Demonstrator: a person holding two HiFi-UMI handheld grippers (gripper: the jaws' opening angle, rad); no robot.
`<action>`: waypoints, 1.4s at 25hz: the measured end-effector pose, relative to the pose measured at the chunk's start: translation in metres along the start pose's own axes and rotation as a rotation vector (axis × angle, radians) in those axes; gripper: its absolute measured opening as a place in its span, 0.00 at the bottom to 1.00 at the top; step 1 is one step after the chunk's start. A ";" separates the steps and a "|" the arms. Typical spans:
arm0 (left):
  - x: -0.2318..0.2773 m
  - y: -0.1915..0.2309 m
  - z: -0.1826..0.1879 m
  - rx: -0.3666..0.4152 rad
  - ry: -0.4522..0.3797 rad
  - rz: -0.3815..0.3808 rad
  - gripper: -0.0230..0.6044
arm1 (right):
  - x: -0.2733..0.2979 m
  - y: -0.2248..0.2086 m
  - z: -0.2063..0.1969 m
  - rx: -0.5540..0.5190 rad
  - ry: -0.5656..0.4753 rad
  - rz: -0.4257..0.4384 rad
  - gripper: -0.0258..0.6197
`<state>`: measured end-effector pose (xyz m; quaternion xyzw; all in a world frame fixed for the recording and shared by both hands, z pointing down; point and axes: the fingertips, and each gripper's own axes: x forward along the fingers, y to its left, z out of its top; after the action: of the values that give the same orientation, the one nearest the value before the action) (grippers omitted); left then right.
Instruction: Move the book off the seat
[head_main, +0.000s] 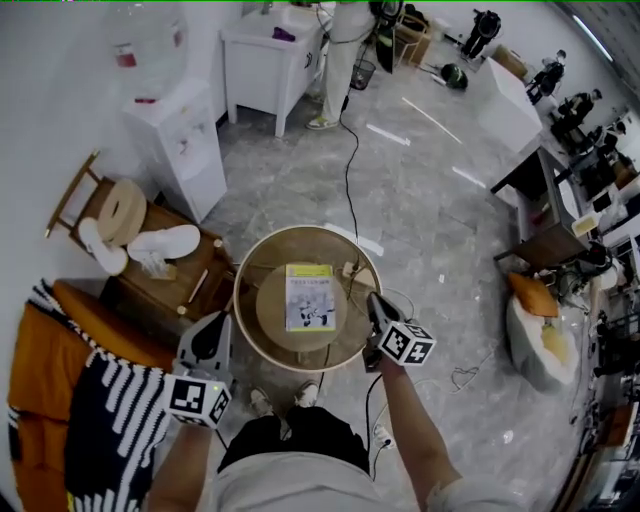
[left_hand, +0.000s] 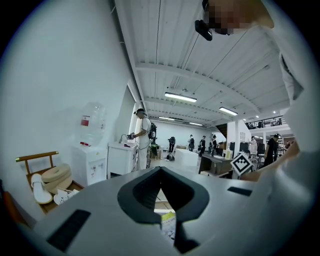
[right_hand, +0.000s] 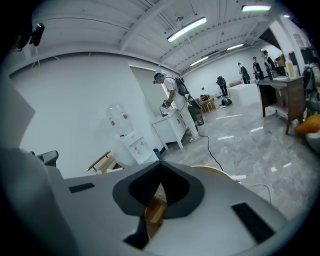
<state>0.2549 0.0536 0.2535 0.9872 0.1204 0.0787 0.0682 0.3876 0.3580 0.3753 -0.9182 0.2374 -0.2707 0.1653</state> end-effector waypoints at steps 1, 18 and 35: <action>-0.001 -0.003 0.006 0.006 -0.007 0.004 0.06 | -0.007 0.003 0.010 -0.019 -0.011 0.009 0.07; -0.013 -0.047 0.085 0.071 -0.137 0.055 0.06 | -0.108 0.031 0.145 -0.233 -0.253 0.125 0.07; -0.032 -0.044 0.103 0.089 -0.176 0.111 0.06 | -0.205 0.082 0.187 -0.450 -0.397 0.204 0.07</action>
<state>0.2318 0.0765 0.1415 0.9975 0.0627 -0.0102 0.0302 0.3152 0.4307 0.1046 -0.9381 0.3453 -0.0087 0.0273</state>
